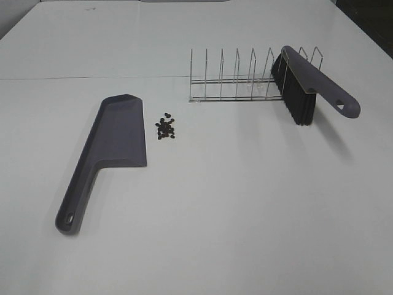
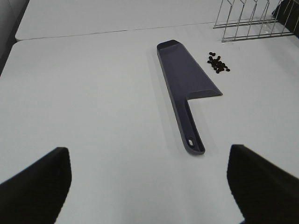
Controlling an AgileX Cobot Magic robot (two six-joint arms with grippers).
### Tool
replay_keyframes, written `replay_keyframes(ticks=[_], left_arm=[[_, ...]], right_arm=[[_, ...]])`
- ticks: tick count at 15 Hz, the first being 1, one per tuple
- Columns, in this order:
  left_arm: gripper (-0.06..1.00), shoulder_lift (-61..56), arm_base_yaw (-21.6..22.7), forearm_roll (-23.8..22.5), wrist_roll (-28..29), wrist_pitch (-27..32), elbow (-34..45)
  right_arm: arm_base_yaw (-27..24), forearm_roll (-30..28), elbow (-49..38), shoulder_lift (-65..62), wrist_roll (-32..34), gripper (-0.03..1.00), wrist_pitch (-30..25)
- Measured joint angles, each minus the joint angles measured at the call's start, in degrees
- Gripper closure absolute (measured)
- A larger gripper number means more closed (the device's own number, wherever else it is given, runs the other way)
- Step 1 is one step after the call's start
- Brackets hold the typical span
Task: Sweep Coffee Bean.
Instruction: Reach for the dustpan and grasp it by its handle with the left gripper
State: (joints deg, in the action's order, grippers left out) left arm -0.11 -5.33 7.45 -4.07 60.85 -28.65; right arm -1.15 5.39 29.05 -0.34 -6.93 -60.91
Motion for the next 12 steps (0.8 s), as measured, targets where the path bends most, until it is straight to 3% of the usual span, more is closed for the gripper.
replay_keyframes(ticks=[6, 12], left_arm=[[0.12, 1.43, 0.0, 0.4, 0.0, -0.52, -0.23], [0.14, 28.65, 0.0, 0.46, 0.0, -21.89, -3.21]], right_arm=[[0.0, 0.0, 0.0, 0.0, 0.0, 0.29, 0.0], [0.0, 0.0, 0.0, 0.0, 0.0, 0.29, 0.0]])
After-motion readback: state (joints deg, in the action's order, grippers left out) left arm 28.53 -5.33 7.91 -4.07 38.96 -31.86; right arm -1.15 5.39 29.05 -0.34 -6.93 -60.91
